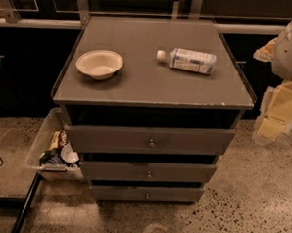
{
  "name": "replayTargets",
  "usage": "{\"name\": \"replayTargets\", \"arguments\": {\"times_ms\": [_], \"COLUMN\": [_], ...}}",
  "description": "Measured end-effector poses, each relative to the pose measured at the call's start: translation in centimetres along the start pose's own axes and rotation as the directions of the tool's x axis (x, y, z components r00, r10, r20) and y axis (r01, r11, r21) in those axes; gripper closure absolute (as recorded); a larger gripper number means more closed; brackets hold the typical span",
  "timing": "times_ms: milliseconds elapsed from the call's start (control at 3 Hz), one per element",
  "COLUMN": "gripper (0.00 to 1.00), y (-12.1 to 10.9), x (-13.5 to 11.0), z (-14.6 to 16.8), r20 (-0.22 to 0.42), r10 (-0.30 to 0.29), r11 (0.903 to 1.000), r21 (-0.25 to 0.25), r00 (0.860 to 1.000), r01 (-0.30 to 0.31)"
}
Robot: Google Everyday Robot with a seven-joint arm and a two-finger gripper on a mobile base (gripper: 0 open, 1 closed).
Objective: Open middle drawer
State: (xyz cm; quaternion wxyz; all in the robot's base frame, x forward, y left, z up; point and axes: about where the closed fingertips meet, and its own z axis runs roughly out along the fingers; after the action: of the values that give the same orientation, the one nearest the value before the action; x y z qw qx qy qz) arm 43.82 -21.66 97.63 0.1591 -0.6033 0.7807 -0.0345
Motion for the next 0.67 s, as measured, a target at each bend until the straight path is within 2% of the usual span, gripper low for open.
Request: {"name": "replayTargets", "arguments": {"times_ms": [667], "gripper": [0.00], "y": [-0.42], "x": [0.01], "z": [0.77], "r20": [-0.017], "r10": [0.013], "r11": [0.9999], "r21": [0.006], "r00": [1.000], "r01": [-0.013]}}
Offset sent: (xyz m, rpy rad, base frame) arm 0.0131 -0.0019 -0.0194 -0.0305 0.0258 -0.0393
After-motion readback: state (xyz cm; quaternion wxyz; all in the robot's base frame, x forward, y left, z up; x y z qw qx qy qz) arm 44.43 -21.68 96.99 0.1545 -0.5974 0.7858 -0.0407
